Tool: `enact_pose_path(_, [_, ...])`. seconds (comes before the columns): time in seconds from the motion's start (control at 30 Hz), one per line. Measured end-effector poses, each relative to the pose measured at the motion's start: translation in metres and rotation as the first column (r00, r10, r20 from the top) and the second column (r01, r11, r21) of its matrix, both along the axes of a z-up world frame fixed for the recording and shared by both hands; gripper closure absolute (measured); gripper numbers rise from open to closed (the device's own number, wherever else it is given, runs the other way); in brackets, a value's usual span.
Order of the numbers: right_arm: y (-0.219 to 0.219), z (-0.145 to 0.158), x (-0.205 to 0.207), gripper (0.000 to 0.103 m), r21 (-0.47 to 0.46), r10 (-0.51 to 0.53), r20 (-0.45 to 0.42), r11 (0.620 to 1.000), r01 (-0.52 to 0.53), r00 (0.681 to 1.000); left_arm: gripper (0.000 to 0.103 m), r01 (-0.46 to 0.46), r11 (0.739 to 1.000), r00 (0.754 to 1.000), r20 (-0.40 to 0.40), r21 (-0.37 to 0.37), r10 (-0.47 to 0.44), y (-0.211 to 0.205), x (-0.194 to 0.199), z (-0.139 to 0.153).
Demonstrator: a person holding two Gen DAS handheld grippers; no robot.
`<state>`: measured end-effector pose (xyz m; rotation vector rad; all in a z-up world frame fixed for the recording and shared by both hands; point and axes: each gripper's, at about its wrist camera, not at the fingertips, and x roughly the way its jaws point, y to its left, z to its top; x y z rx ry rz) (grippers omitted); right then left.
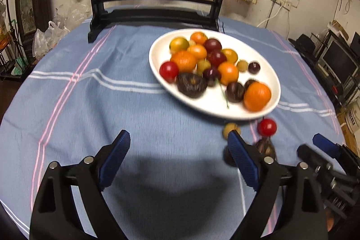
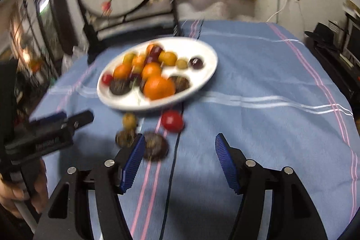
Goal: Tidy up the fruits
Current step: 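Grasp a dark brown fruit with the right tool while the left tool grasps another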
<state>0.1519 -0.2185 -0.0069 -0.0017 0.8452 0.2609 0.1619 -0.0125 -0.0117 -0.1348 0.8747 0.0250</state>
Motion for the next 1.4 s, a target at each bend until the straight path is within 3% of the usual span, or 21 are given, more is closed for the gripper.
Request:
enact_pose_path(0.2, [0.03,-0.019,-0.009,0.038,-0.117,0.08,-0.043,0.99,-0.085,0.996,0.017,-0.025,1.0,1.0,-0.009,0.011,0.026,0.009,-0.005,-0.017])
enact_pose_path(0.3, [0.042,-0.03,0.0,0.042,-0.199,0.072,-0.09,0.976,-0.088,0.993,0.017,-0.041,0.999,0.999,0.001,0.02,0.041,0.015,-0.003,-0.018])
enact_pose_path(0.43, [0.052,-0.039,0.012,0.046,-0.216,0.088,-0.097,0.97,-0.107,0.991,0.017,-0.039,0.999,0.999,-0.029,-0.001,0.039,0.022,0.001,-0.024])
enact_pose_path(0.57, [0.056,-0.039,0.021,0.06,-0.171,0.1,-0.085,0.979,-0.114,0.991,0.017,-0.023,0.999,0.998,-0.061,-0.049,0.02,0.023,0.003,-0.028])
enact_pose_path(0.8, [0.043,-0.033,0.021,0.06,-0.12,0.073,-0.085,0.989,-0.083,0.994,0.017,-0.03,0.999,0.998,-0.055,-0.026,0.029,0.021,0.002,-0.03])
enact_pose_path(1.07, [-0.001,-0.016,0.025,0.06,-0.044,-0.057,-0.053,0.998,0.055,0.997,0.016,0.061,0.998,0.998,0.002,-0.014,-0.061,-0.005,-0.009,-0.024])
enact_pose_path(1.23, [-0.01,-0.017,0.028,0.06,-0.022,-0.081,-0.067,0.997,0.079,0.994,0.016,0.115,0.993,0.993,-0.002,-0.017,-0.115,-0.021,-0.012,-0.026])
enact_pose_path(1.4, [-0.016,-0.01,0.023,0.06,0.015,-0.074,-0.056,0.997,0.074,0.996,0.017,0.137,0.987,0.991,-0.017,0.078,-0.136,-0.042,-0.009,-0.03])
